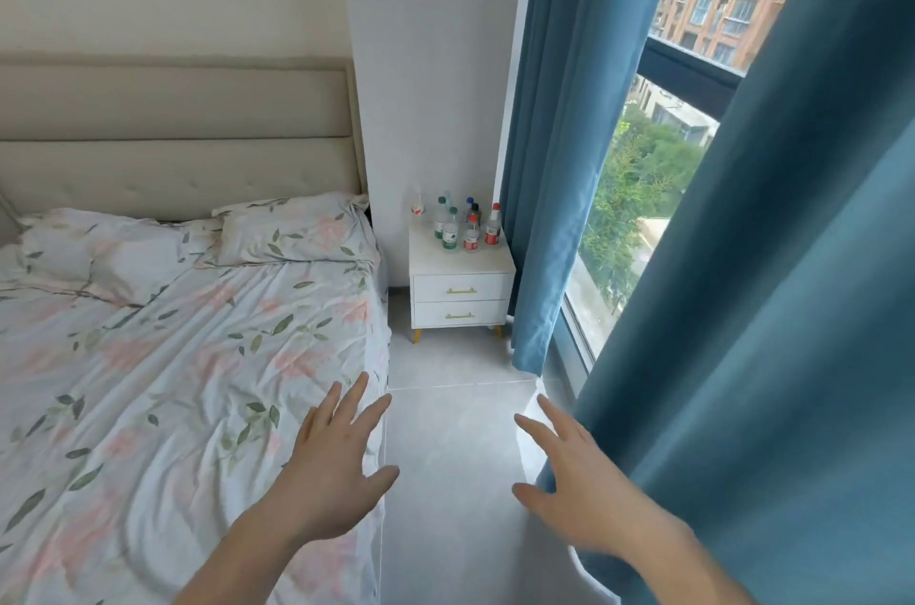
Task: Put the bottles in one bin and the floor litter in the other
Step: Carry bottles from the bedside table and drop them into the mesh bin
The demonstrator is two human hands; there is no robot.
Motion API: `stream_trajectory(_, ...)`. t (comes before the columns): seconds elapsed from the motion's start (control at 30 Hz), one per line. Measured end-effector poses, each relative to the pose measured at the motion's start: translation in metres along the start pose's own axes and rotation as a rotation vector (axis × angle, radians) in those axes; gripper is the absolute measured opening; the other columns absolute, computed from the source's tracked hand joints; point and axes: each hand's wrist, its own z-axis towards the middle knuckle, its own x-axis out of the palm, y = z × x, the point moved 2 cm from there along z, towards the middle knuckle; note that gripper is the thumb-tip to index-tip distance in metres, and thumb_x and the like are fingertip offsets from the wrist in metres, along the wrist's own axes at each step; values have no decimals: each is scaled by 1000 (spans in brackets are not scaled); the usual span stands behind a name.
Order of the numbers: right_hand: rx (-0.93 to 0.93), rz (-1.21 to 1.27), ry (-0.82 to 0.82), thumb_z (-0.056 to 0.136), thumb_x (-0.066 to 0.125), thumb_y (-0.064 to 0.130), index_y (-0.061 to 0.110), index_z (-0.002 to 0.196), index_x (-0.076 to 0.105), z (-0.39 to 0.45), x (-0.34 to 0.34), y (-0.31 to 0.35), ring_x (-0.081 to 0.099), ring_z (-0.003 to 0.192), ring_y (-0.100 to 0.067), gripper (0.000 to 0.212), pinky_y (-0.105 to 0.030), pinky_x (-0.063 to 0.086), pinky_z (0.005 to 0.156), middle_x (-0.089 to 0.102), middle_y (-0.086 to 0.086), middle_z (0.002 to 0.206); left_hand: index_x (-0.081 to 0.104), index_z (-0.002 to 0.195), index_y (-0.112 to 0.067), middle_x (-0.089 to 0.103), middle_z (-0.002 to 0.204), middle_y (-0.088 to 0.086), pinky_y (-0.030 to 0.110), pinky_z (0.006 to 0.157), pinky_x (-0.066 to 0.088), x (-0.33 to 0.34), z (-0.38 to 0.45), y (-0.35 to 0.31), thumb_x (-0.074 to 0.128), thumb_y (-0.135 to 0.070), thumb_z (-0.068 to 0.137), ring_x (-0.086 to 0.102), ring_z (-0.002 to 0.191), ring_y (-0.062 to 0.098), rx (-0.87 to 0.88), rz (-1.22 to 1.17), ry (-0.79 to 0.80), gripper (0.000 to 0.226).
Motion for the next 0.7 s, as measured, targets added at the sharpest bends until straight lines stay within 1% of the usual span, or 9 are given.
stream_trajectory(0.1, -35, -10, -31, 97, 55, 53, 43, 159, 12, 62, -21, 10, -4, 156, -12, 76, -36, 19, 125, -14, 21, 166, 5, 160, -43, -23, 166, -15, 39, 126, -1, -28, 55, 17, 50, -55, 98, -22, 154, 16, -29, 22, -3, 78)
stream_trajectory(0.2, -32, -31, -24, 96, 55, 53, 43, 158, 13, 110, -37, 7, -2, 156, -13, 75, -36, 19, 125, -11, 19, 167, 5, 160, -42, -22, 166, -14, 40, 126, -2, -46, 105, 24, 52, -54, 97, -22, 154, 17, -36, 39, 13, 80)
stream_trajectory(0.3, -51, -28, 1, 96, 56, 53, 43, 158, 14, 152, -56, -1, -2, 156, -12, 76, -35, 21, 124, -11, 19, 167, 7, 160, -43, -23, 165, -18, 38, 126, -3, -58, 150, 21, 53, -54, 96, -23, 153, 13, -16, -18, 2, 80)
stream_trajectory(0.43, -67, -66, 22, 95, 56, 54, 42, 158, 15, 223, -83, -15, -1, 157, -18, 76, -37, 17, 125, -11, 14, 168, 8, 160, -43, -25, 164, -19, 38, 126, -2, -72, 218, 19, 53, -55, 95, -24, 153, 12, -23, -22, -13, 79)
stream_trajectory(0.57, -106, -88, 51, 96, 55, 55, 41, 158, 15, 299, -111, -30, -1, 157, -19, 76, -41, 24, 123, -13, 15, 168, 7, 159, -45, -25, 164, -22, 38, 126, 3, -81, 285, 13, 53, -54, 96, -24, 152, 10, -55, -40, -23, 79)
stream_trajectory(0.63, -124, -75, 56, 96, 55, 54, 41, 159, 14, 338, -127, -38, 0, 157, -18, 76, -40, 25, 123, -13, 15, 168, 8, 159, -46, -24, 164, -21, 39, 126, 4, -85, 320, 12, 53, -53, 95, -23, 153, 10, -79, -53, -38, 78)
stream_trajectory(0.7, -143, -96, 62, 97, 55, 52, 38, 160, 15, 375, -148, -46, 0, 157, -18, 76, -37, 22, 124, -13, 13, 168, 8, 159, -45, -23, 165, -20, 38, 126, 3, -91, 354, 8, 53, -52, 96, -22, 153, 12, -109, -48, -37, 78)
